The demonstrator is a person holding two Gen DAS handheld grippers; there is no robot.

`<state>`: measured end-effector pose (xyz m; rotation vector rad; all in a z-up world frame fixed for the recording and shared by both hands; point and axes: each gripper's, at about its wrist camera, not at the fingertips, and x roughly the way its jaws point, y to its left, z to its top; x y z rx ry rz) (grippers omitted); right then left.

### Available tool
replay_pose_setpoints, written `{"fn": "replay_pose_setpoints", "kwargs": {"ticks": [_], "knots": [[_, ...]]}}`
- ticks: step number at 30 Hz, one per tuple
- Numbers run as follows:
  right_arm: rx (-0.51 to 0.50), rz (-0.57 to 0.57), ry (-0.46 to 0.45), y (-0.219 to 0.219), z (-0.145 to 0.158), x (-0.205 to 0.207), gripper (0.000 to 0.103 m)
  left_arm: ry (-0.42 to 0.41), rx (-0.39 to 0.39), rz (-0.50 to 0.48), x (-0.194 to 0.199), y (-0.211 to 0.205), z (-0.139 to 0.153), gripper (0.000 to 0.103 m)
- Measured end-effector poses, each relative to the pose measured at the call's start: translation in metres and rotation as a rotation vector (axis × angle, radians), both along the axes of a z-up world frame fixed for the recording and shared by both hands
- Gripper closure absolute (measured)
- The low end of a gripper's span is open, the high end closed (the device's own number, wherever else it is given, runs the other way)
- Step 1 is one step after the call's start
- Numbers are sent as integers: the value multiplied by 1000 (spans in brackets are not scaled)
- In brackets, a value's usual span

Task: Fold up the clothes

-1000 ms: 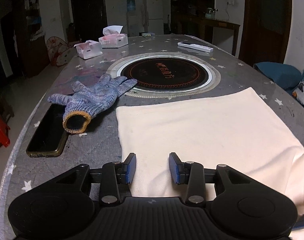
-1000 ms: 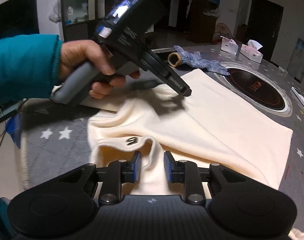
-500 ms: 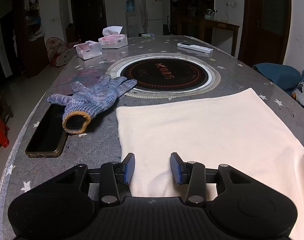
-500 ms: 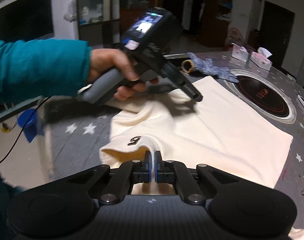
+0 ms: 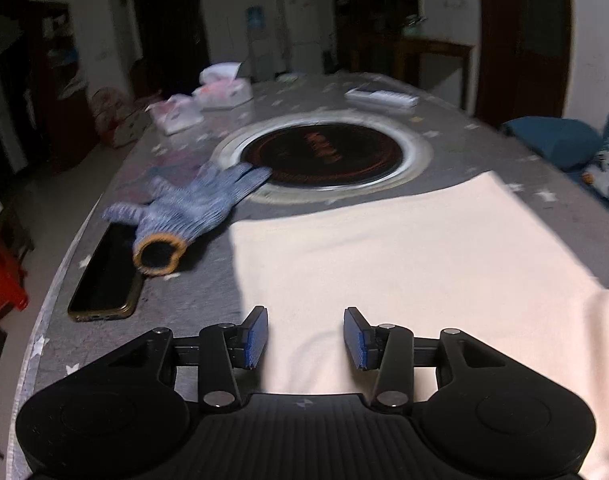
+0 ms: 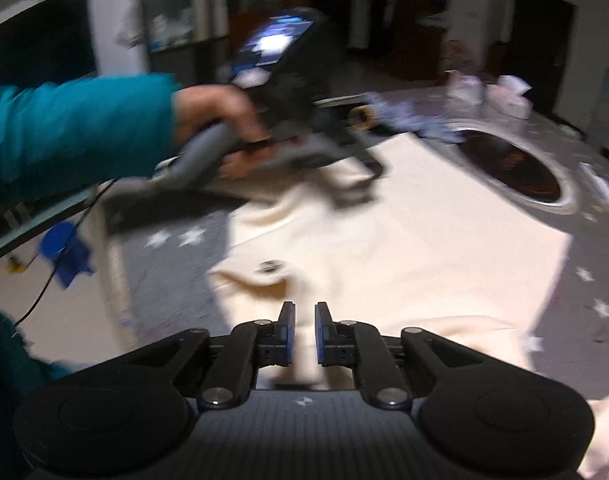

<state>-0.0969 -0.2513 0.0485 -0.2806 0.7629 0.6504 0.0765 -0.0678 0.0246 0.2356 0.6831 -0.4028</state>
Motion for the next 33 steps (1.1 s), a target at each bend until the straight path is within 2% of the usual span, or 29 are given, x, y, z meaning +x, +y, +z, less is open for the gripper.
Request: {"fn": "replay_pose_setpoints", "kwargs": {"ticks": [3,7,11,13,19,22,26,27,28,30,32,33], "knots": [[7,-126,-16,-21,-3,12,91,-20,-26,-76,-28,-9,5,58],[30,-269,12,-51,-14,19,91,-3,-38,-182,-63,-24,1,58],[62,-349,29,-78,-15,6,89,9,-53,-267,-86,-40,-1,58],[64,-400,6,-91,-10,2,84,23,-74,-313,-95,-51,0,58],[22,-597,-113,-135,7,12,77,24,-101,-443,-118,-88,6,51],[10,-642,-99,-153,6,28,68,29,-101,-480,-120,-107,4,49],[4,-652,-21,-167,-6,44,70,33,-90,-521,-122,-130,-1,49],[4,-649,1,-169,-9,46,72,32,-84,-525,-121,-135,-3,49],[4,-646,23,-172,-12,48,81,31,-78,-528,-121,-139,-4,50],[-2,-635,47,-173,-16,50,88,38,-70,-533,-119,-145,-8,53],[-18,-614,14,-168,-12,47,93,45,-67,-542,-119,-147,-12,75],[-20,-606,-12,-166,-8,46,94,40,-69,-553,-120,-147,-11,78]]}}
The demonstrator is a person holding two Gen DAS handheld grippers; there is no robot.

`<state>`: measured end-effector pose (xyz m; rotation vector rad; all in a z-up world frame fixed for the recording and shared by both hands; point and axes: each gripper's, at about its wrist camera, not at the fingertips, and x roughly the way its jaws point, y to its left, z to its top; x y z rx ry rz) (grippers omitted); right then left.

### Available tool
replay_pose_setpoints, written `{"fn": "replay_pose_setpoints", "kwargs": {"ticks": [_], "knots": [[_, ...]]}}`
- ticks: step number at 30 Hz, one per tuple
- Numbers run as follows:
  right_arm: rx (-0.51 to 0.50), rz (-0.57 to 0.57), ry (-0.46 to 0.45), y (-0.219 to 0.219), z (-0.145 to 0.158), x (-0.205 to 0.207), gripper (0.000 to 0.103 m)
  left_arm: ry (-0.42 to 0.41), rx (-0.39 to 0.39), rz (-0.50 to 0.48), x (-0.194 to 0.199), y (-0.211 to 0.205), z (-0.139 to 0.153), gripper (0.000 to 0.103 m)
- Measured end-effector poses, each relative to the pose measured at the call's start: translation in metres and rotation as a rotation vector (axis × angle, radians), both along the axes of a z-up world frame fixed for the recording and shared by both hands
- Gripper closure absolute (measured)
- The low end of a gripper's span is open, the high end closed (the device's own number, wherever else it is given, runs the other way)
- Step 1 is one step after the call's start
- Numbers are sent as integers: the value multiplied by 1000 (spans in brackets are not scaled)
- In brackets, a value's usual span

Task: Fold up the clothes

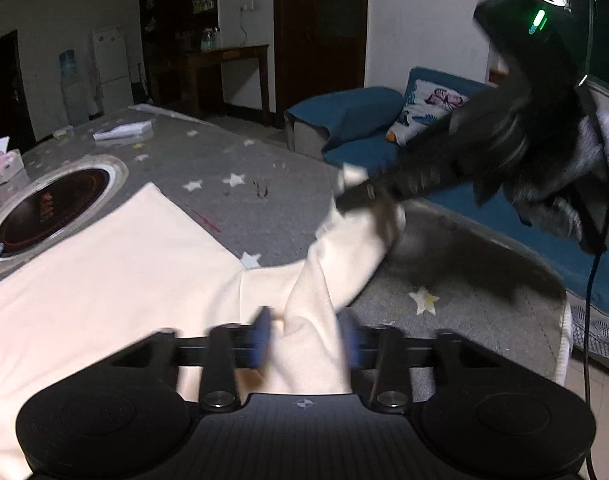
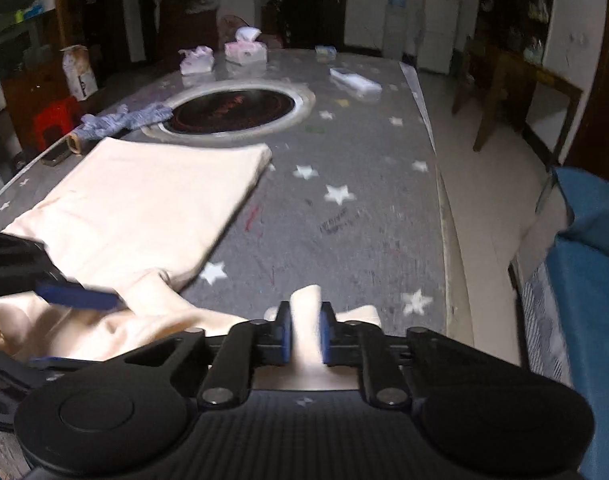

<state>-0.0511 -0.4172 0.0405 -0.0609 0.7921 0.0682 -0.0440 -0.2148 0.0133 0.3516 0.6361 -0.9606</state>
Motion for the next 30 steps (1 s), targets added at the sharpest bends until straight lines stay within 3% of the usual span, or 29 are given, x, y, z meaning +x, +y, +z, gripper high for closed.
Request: {"fn": "replay_pose_setpoints", "kwargs": {"ticks": [2,7,8,10,12,15,18,21,23,30], "knots": [[-21,12,-82,6,12,-5,95,-9,-8,-22,-4,1,0,90],[-8,-49,-333,-2,36,-42,95,-30,-27,-76,-13,3,1,92],[-13,-89,-349,-7,35,-49,94,-31,-26,-89,-15,3,1,92],[-18,-207,-313,-23,23,-62,85,-28,-10,-119,-19,2,-2,92],[15,-299,-247,-42,10,-72,84,-27,5,-148,-22,0,-5,92],[31,-346,-179,-56,-1,-81,84,-25,29,-191,-28,-2,-10,83],[68,-313,-159,-55,-4,-76,63,-18,33,-206,-31,-2,-10,82],[73,-280,-119,-50,-12,-60,64,-4,-10,-173,-30,11,0,76],[67,-255,-67,-46,-21,-46,64,3,-36,-141,-29,23,6,63],[54,-242,-26,-41,-42,-25,55,29,-39,81,4,82,16,63]]}}
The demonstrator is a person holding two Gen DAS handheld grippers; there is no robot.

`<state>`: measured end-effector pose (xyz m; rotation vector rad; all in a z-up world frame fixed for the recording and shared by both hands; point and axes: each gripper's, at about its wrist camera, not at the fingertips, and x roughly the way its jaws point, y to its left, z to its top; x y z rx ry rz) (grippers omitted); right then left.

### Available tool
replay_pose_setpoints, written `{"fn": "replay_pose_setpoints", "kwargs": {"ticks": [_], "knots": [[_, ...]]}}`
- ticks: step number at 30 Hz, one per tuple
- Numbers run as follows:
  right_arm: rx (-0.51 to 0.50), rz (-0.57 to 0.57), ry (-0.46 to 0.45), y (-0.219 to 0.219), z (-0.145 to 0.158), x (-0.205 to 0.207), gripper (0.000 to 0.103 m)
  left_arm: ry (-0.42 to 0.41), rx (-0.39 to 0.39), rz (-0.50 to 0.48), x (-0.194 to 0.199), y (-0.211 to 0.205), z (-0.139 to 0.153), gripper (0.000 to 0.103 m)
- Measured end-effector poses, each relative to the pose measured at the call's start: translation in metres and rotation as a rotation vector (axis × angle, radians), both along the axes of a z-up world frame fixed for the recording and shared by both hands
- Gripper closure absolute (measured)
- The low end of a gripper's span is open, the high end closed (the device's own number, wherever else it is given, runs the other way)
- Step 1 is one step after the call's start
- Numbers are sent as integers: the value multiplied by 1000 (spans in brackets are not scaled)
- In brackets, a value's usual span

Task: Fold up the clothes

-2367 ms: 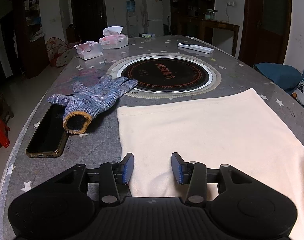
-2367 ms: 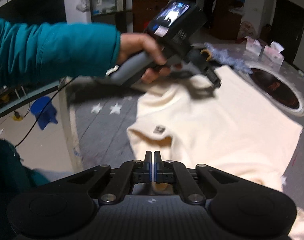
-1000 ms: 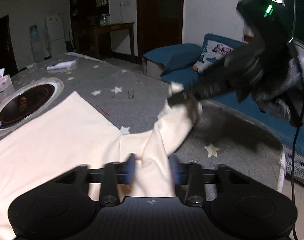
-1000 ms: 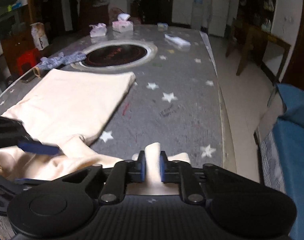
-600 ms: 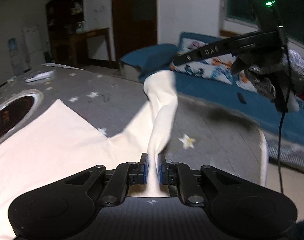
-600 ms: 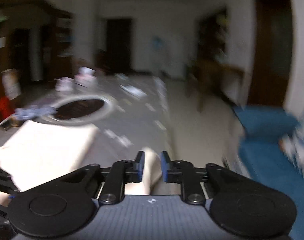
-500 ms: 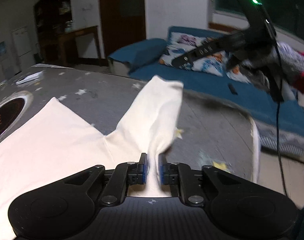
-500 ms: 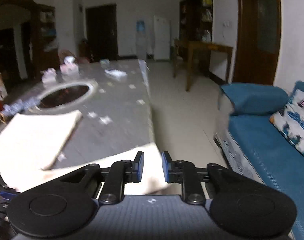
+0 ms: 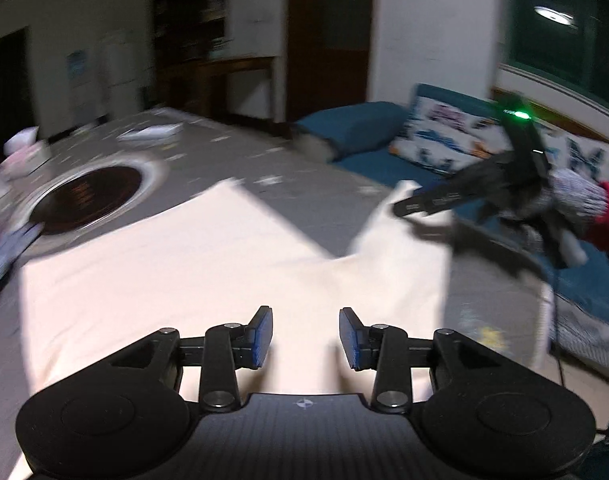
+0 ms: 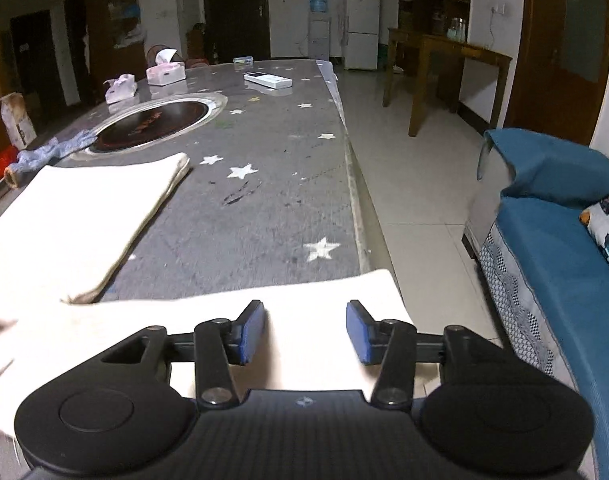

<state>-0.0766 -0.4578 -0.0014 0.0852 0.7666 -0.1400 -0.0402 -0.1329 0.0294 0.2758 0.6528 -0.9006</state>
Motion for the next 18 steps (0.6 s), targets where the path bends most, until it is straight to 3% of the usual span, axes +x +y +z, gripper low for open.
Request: {"fn": "replay_pose_setpoints", "kwargs": {"ticks": [4,8,14,18], "knots": [[-15,14,-23,-4,-3,13,52,52,27,134,15,27,-8,63],[-26,21,-28,-7,-3,33,52,73,49,208,22,43,-16,63],[-49,36,-9,-5,0,51,52,65,3,256,9,75,-9,62],[-44,114,-23,19,10,43,52,32,4,360,-1,113,2,62]]}}
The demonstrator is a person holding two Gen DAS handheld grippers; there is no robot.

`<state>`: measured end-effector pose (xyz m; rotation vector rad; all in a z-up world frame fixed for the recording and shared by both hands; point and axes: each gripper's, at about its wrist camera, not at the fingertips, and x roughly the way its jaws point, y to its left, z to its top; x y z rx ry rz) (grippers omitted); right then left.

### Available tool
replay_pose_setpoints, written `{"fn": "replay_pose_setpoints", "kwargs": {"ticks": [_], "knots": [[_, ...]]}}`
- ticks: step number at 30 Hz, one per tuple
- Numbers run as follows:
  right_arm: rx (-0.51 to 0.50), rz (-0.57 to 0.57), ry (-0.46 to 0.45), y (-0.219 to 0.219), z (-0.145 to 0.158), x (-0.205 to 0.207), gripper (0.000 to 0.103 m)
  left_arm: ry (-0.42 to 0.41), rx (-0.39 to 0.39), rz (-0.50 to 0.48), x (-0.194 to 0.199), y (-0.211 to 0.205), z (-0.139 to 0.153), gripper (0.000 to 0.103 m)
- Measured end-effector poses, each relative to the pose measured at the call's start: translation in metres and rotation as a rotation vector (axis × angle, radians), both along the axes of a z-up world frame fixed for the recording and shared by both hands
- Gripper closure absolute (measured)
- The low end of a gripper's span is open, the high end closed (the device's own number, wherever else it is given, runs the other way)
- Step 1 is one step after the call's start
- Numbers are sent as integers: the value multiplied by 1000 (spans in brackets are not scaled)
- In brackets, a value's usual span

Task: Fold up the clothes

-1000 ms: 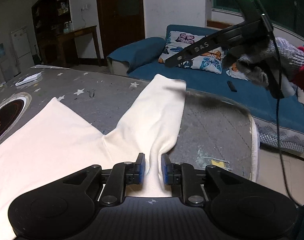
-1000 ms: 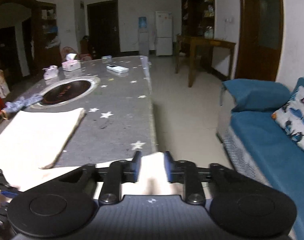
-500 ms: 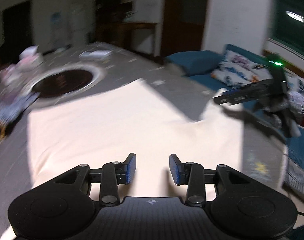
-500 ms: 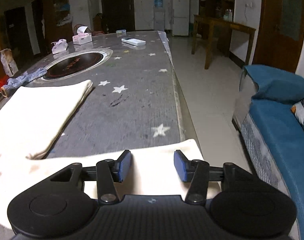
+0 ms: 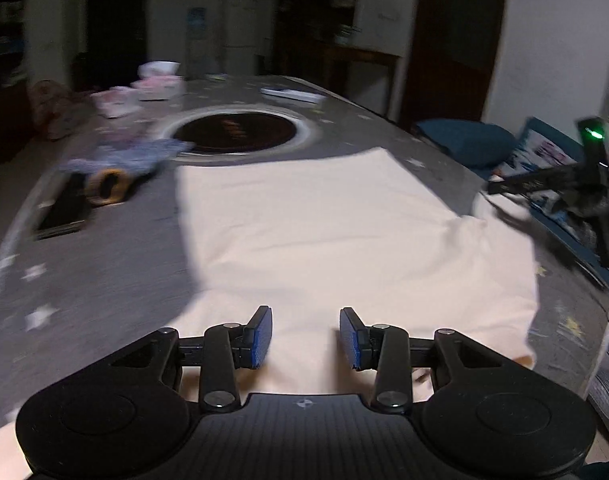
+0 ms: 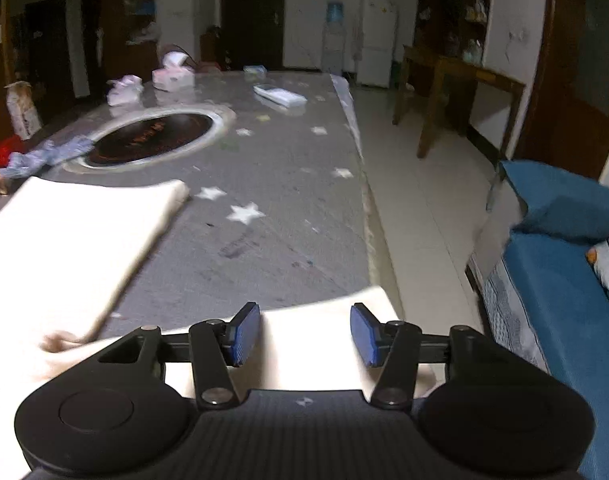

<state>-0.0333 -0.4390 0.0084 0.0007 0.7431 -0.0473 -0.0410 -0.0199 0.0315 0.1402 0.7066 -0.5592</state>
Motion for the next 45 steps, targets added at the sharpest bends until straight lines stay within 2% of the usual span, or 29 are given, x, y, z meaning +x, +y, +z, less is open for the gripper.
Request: {"fn": "replay_pose_setpoints", "kwargs": {"ticks": [6,10,17,21,25,26,30,33,35,36,37,39,40,42,45], "knots": [[33,178,-22,47,16,-14,51,-61,106,270,-17,66,9,58],[52,302,-33,81,26,-24,50,-40,169,435,-25,106,5,57],[42,575,-28,158,34,-39,45,17,180,554,-36,138,-9,57],[76,669,-15,189,34,-43,45,18,143,558,-37,144,-12,59],[100,746,0,215,34,-46,45,5,148,514,-35,140,-13,91],[107,767,8,221,34,-47,45,-2,154,511,-33,139,-12,95],[78,856,27,243,30,-57,45,-66,215,514,-17,139,-5,97],[32,914,33,257,24,-63,48,-111,228,511,3,139,6,97],[5,937,47,264,18,-66,54,-140,245,503,15,136,12,97],[-6,942,53,265,16,-66,60,-152,253,500,20,134,14,97],[-15,942,59,266,13,-66,71,-158,262,497,25,133,15,97],[-34,942,70,267,7,-66,79,-177,278,495,32,131,19,97],[-39,942,72,267,6,-66,87,-186,282,492,35,130,21,97],[-15,957,87,264,10,-67,92,-202,285,480,38,129,27,97],[6,1010,104,260,15,-72,92,-196,314,458,40,127,27,97]]}}
